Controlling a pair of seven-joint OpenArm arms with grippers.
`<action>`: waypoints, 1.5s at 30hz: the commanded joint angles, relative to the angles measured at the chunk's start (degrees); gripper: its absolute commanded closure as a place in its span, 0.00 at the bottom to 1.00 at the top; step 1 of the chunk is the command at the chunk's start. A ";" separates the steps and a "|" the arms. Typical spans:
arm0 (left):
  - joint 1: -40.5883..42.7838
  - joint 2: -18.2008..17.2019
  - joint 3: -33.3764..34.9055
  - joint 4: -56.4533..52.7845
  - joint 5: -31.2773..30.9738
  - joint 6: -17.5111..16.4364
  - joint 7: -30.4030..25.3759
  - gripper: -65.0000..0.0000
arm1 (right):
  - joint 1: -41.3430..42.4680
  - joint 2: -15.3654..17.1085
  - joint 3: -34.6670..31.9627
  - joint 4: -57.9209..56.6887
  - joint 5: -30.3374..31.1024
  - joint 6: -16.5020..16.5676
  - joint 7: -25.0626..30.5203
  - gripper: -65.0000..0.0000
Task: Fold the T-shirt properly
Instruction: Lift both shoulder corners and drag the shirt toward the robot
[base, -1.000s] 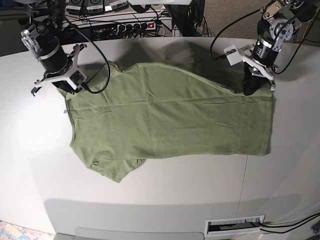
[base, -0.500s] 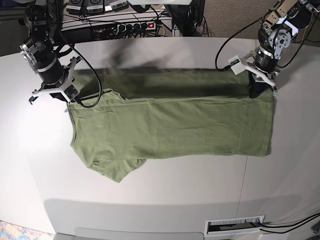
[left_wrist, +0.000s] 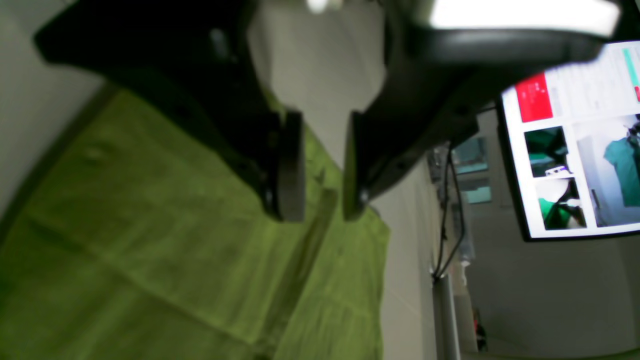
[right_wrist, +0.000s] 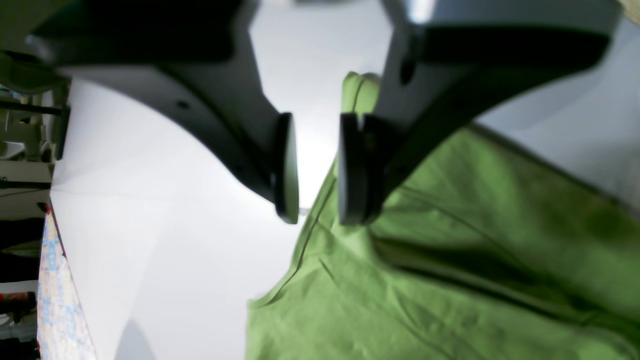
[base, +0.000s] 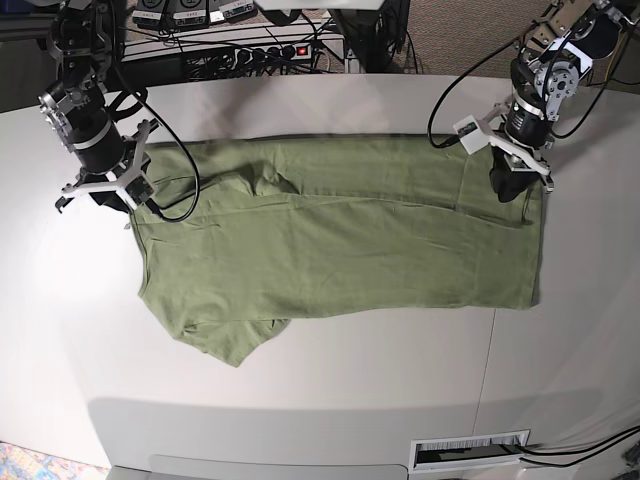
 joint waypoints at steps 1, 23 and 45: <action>-0.28 -0.96 -0.44 0.76 0.26 1.29 -0.17 0.76 | 0.63 0.81 0.46 0.79 -0.11 -0.76 1.25 0.76; -6.97 -2.93 -0.44 0.76 -5.97 -17.33 -0.28 1.00 | 1.25 1.79 0.46 -5.88 -0.92 -0.61 1.18 1.00; -7.72 -5.57 -0.44 0.76 -20.17 -34.29 1.31 1.00 | 9.81 5.11 -12.74 -17.55 -0.28 2.08 -11.82 1.00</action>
